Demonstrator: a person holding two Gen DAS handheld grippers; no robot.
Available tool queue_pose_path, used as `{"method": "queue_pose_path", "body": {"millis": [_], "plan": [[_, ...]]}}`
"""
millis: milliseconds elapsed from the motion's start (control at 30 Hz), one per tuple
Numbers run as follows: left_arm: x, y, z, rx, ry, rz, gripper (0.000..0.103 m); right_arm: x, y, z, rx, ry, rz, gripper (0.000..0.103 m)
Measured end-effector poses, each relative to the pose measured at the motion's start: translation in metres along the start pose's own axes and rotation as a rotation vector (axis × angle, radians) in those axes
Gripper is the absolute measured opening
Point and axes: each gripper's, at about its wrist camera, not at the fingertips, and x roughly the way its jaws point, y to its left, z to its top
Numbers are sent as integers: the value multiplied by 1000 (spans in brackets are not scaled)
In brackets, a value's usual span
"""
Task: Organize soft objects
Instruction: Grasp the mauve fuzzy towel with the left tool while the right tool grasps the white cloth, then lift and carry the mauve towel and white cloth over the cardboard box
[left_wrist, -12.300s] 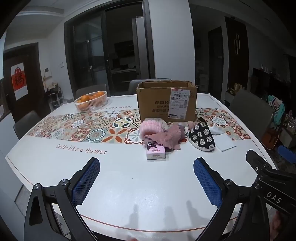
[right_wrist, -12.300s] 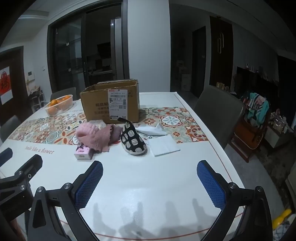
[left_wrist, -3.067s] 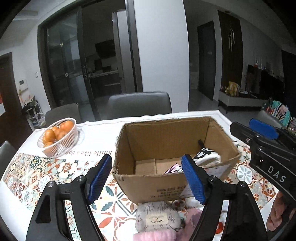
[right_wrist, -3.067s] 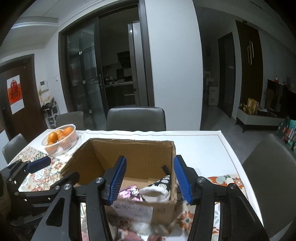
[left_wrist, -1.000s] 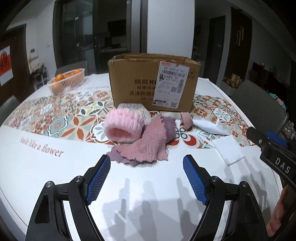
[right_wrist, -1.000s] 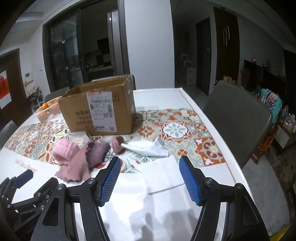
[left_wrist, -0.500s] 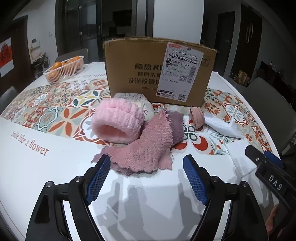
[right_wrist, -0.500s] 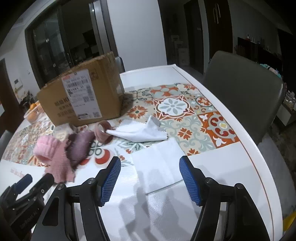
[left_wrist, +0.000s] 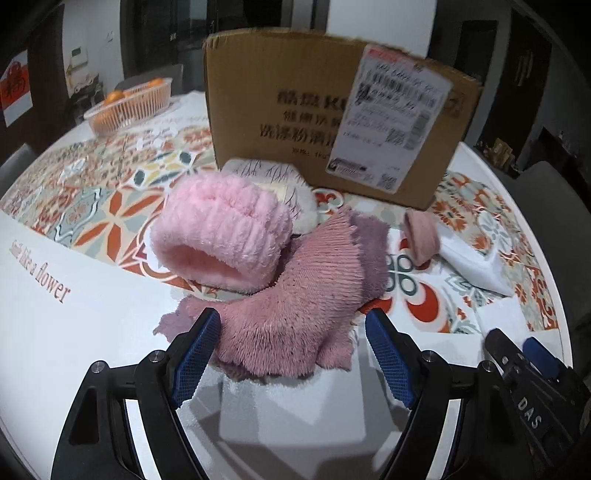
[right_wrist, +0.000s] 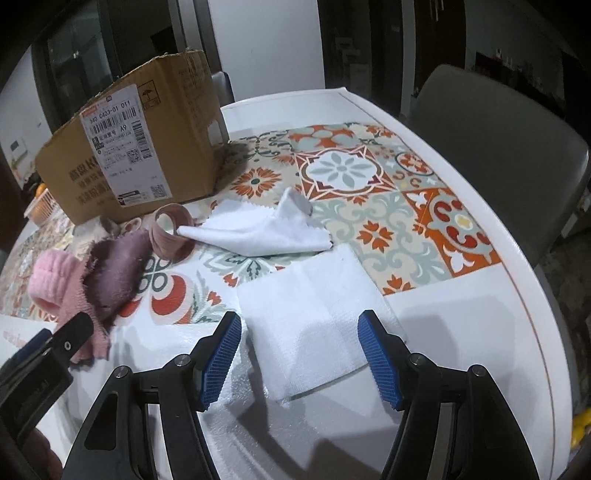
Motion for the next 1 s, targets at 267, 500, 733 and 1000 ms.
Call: {"method": "queue_pose_path", "body": {"millis": [267, 500, 733, 1000], "plan": [[9, 1, 0, 7, 12, 8, 62, 2, 11, -3, -64, -8, -59, 66], [5, 1, -2, 36, 1, 7, 35, 1, 10, -2, -79, -19, -50, 39], [-4, -4, -9, 78, -6, -30, 18, -2, 4, -1, -62, -11, -1, 16], [-25, -7, -17, 121, -44, -56, 18, -14, 4, -10, -48, 8, 71, 13]]}}
